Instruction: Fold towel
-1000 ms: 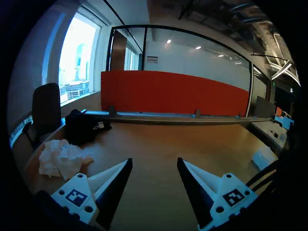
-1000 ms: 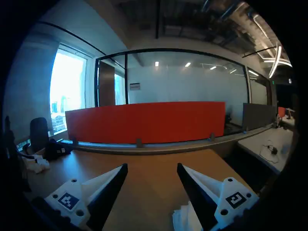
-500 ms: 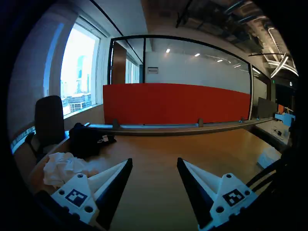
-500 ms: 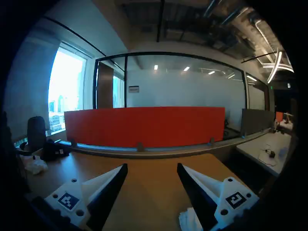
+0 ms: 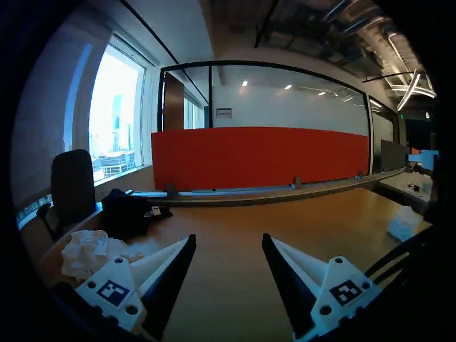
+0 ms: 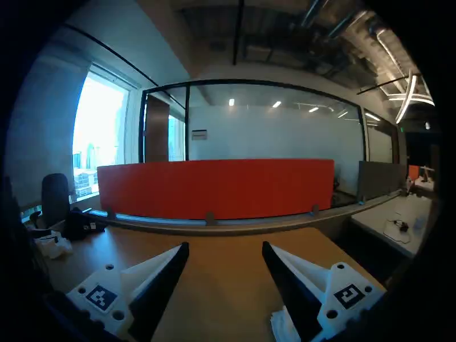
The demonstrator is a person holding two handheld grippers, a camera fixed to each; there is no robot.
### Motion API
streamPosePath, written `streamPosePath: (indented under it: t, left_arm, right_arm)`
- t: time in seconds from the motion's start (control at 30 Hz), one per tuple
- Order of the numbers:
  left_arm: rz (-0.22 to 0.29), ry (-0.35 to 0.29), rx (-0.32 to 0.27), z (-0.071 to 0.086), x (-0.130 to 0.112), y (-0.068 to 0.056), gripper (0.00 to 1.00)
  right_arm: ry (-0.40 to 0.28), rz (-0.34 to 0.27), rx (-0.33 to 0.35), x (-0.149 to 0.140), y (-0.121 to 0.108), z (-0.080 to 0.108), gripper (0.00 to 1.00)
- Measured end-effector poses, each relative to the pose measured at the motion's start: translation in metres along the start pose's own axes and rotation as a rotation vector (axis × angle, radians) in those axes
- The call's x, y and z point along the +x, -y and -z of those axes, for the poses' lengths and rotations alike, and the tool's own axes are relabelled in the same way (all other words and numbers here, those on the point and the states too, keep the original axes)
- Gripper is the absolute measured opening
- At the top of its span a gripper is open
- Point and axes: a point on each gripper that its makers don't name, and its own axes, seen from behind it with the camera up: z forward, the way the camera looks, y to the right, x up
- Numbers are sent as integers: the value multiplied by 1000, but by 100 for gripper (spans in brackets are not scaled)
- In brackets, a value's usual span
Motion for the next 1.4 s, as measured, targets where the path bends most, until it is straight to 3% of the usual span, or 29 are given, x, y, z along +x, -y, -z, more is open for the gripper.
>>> streamPosePath:
  t: [0.6, 0.93, 1.4]
  left_arm:
    - [-1, -122, 29, -2, -27, 16, 85]
    - [20, -153, 36, -4, -52, 26, 86]
    - [36, -164, 53, -3, -66, 33, 85]
  right_arm:
    - [-29, 16, -41, -17, -15, 4, 99]
    - [-53, 6, -52, -38, -14, 4, 99]
    - [-81, -7, -61, -38, -21, 9, 99]
